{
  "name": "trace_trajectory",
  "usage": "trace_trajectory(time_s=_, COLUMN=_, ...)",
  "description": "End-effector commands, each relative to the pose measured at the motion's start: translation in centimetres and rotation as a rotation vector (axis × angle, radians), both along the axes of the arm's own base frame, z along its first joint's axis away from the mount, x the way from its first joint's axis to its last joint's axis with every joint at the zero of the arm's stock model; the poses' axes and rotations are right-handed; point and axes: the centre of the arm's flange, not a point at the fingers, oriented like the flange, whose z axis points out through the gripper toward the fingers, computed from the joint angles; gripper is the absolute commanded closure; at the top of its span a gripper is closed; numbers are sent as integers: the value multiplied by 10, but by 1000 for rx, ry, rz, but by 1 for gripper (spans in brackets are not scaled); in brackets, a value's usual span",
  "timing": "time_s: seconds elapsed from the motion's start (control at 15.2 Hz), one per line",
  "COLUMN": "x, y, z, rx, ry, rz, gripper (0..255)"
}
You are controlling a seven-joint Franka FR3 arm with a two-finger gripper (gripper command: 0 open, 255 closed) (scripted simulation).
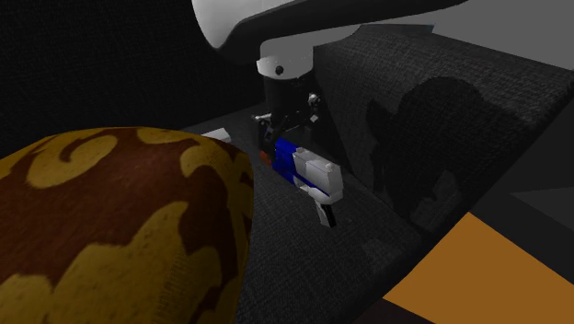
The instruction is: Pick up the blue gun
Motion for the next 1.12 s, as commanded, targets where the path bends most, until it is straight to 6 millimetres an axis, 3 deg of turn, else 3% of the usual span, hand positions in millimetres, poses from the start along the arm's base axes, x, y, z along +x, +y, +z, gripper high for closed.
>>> trace_trajectory(time_s=0.0, x=0, y=0, z=-10, rx=0, ry=0, rz=0, gripper=0)
trace_trajectory(time_s=0.2, x=0, y=0, z=-13, rx=0, ry=0, rz=0, gripper=0)
trace_trajectory(time_s=0.26, x=0, y=0, z=-13, rx=0, ry=0, rz=0, gripper=255)
trace_trajectory(time_s=0.86, x=0, y=0, z=-13, rx=0, ry=0, rz=0, gripper=255)
trace_trajectory(time_s=1.06, x=0, y=0, z=3, rx=0, ry=0, rz=0, gripper=255)
